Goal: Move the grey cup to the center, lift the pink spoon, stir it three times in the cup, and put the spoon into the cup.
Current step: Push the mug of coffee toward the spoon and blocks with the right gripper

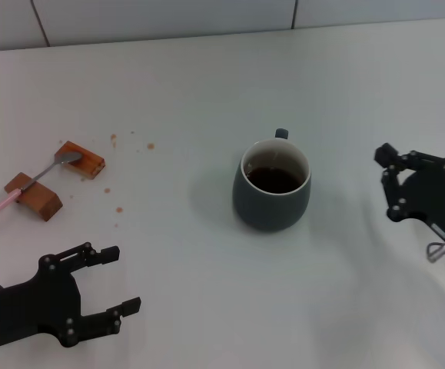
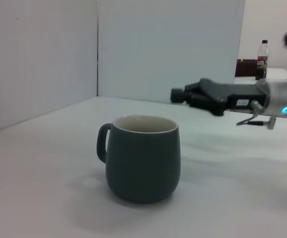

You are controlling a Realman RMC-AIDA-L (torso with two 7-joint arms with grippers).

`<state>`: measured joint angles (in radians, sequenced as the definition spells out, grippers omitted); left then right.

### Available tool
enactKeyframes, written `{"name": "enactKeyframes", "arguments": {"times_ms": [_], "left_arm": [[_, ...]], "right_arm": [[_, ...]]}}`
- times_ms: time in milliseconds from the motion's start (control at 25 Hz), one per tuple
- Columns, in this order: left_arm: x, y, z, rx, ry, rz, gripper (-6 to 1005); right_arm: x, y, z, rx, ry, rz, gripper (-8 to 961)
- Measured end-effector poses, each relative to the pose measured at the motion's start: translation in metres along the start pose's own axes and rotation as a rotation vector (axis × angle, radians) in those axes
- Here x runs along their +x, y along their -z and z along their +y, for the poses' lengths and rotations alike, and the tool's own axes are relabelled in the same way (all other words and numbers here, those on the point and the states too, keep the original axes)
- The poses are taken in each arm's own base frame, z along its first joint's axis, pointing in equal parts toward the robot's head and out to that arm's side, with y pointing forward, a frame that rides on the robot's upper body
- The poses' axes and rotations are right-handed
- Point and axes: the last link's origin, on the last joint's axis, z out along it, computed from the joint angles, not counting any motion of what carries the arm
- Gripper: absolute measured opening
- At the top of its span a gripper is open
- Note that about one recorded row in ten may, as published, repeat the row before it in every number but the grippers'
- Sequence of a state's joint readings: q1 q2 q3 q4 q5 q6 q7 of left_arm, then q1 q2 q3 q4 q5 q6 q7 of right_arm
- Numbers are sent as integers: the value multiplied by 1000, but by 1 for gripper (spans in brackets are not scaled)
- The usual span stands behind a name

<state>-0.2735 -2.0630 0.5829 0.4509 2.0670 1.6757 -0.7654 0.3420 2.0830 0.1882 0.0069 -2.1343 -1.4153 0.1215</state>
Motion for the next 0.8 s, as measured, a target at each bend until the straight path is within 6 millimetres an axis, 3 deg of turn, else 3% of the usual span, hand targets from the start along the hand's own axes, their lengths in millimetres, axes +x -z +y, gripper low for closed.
{"name": "enactKeyframes", "arguments": {"times_ms": [80, 800], "left_arm": [[1, 0, 0, -2, -1, 7, 796], [7, 2, 0, -17, -15, 34, 796]], "right_arm": [[5, -16, 6, -39, 2, 58, 48], [4, -73, 44, -190, 33, 157, 49]]}}
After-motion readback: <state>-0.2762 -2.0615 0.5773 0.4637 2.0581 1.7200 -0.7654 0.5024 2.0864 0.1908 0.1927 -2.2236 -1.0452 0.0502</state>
